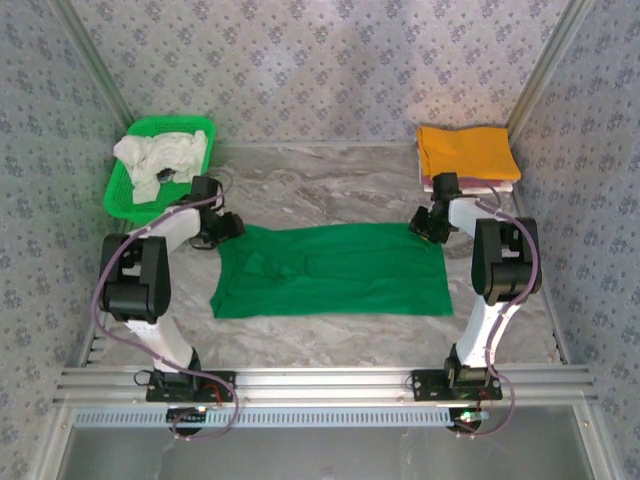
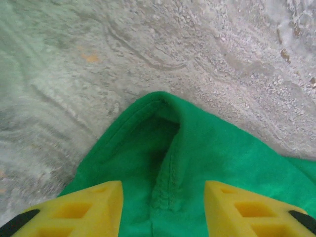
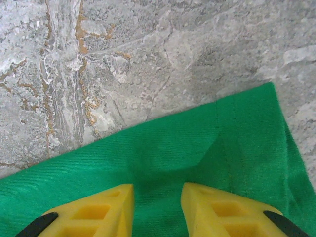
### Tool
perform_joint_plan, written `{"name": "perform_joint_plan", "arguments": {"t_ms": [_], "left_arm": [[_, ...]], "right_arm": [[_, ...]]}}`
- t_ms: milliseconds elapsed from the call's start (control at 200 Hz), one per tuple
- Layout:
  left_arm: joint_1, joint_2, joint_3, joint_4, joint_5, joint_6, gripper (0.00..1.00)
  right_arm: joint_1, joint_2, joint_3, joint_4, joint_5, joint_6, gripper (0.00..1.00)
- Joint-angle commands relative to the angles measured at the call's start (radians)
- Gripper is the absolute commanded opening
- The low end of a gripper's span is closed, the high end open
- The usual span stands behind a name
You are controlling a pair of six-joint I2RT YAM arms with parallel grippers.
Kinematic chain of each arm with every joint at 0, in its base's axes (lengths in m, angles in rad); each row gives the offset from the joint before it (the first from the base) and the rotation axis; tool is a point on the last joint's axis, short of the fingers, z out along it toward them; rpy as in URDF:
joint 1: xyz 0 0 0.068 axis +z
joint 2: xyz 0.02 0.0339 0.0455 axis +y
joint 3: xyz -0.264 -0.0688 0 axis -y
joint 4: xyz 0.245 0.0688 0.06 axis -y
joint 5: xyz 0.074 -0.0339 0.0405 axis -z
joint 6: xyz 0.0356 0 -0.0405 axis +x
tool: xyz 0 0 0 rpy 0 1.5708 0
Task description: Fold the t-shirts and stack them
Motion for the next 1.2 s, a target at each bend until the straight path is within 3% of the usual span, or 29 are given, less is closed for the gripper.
{"name": "perform_joint_plan", "arguments": {"t_ms": [0, 70, 160, 250, 375, 575, 899, 1194], "left_arm": [[-0.022, -0.168, -0.024, -0.056, -0.051, -0.007, 0.49], [-0.057, -0.236, -0.049, -0.077, -0.045, -0.024, 0.42], [-0.138, -0.256, -0.068, -0.074, -0.014, -0.029, 0.41], [-0.215, -0.171, -0.017, -0.098, 0.011, 0.012, 0.34], [-0.285, -0.016, 0.099, -0.149, 0.024, 0.073, 0.33], [-0.307, 0.114, 0.185, -0.200, 0.011, 0.102, 0.29], [-0.328, -0.103, -0.119, -0.227, -0.019, 0.006, 0.30], [-0.380, -0.262, -0.272, -0.239, -0.010, -0.118, 0.25]], "right_arm": [[-0.014, 0.036, -0.015, -0.090, 0.046, 0.014, 0.37], [-0.010, 0.036, -0.014, -0.092, 0.049, 0.014, 0.37], [-0.008, 0.045, -0.012, -0.092, 0.051, 0.013, 0.37], [-0.006, 0.052, -0.017, -0.083, 0.049, 0.018, 0.37], [-0.002, 0.052, -0.015, -0.082, 0.049, 0.021, 0.37], [-0.002, 0.050, -0.014, -0.083, 0.053, 0.023, 0.37], [-0.004, 0.068, 0.003, -0.084, 0.055, 0.023, 0.37], [-0.005, 0.072, 0.003, -0.088, 0.058, 0.024, 0.36]]}}
